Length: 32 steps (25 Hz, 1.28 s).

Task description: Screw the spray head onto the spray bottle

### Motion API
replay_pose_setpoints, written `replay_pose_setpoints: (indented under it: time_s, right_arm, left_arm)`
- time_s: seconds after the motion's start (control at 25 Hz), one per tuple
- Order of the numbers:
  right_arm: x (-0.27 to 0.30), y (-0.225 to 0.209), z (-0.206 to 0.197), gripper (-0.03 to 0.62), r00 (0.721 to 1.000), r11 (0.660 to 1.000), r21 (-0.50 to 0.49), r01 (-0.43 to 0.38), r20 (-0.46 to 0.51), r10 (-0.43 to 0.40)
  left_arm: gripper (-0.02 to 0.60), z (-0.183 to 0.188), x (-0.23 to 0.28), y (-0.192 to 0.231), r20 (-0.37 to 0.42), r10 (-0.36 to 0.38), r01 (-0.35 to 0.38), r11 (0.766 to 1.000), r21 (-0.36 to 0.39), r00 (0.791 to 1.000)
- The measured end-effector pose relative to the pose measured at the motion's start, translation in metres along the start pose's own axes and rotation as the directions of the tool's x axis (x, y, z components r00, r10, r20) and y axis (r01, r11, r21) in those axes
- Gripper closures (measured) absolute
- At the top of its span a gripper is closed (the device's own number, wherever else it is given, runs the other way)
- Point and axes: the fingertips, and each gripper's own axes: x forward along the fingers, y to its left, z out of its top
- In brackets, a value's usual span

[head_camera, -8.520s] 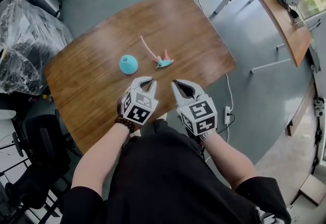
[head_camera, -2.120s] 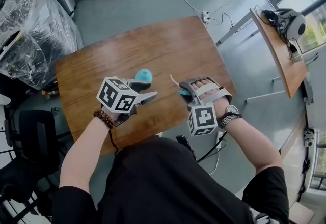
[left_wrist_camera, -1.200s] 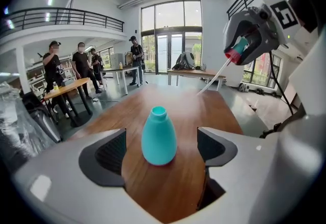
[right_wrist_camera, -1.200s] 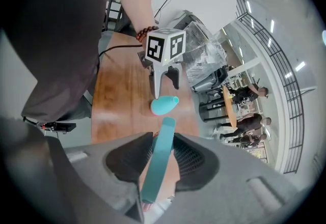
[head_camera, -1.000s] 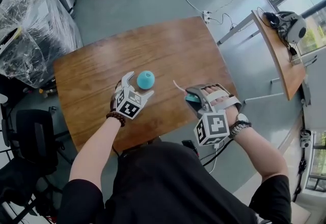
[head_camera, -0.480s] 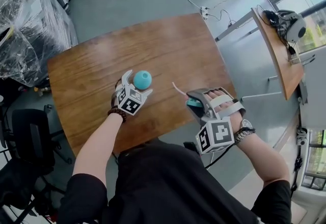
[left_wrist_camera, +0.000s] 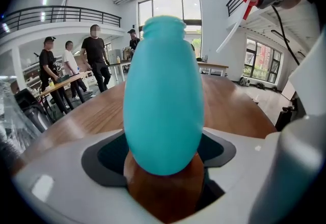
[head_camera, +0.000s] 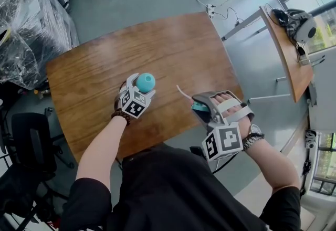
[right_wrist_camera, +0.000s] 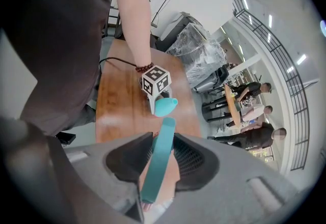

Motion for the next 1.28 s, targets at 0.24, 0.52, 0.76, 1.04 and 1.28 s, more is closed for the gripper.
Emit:
replay_pose_setpoints:
  time_s: [0.24, 0.52, 0.76, 1.04, 1.28]
  right_arm:
    - [-0.001, -0.005, 0.005, 0.474, 1.000, 1.000, 0.012, 0.001, 0.009, -0.001]
    - [-0.004, -0.012, 0.027, 0.474, 0.995, 0.998, 0.068, -0.015, 0.100, 0.008]
    - [-0.017, -0.026, 0.055, 0.474, 0.984, 0.991, 0.133, -0.036, 0.180, 0.012]
    - [-0.023, -0.033, 0.083, 0.474, 0.971, 0.990, 0.139, -0.032, 0.239, -0.002]
    - [-0.016, -0.030, 0.102, 0.474, 0.953, 0.991, 0.129, -0.037, 0.303, -0.004]
  left_arm:
    - [0.146, 0.000, -0.007, 0.000, -0.014, -0.004, 0.005, 1.000, 0.025, 1.000]
    - [0.149, -0.005, -0.027, 0.002, -0.085, 0.020, -0.010, 0.994, 0.106, 0.996]
    - [0.150, -0.011, -0.048, 0.012, -0.177, 0.101, -0.054, 0.967, 0.250, 0.979]
    - [0.150, -0.019, -0.070, 0.025, -0.245, 0.183, -0.079, 0.922, 0.379, 0.952]
    - [0.150, -0.019, -0.086, 0.027, -0.261, 0.218, -0.078, 0.885, 0.458, 0.940]
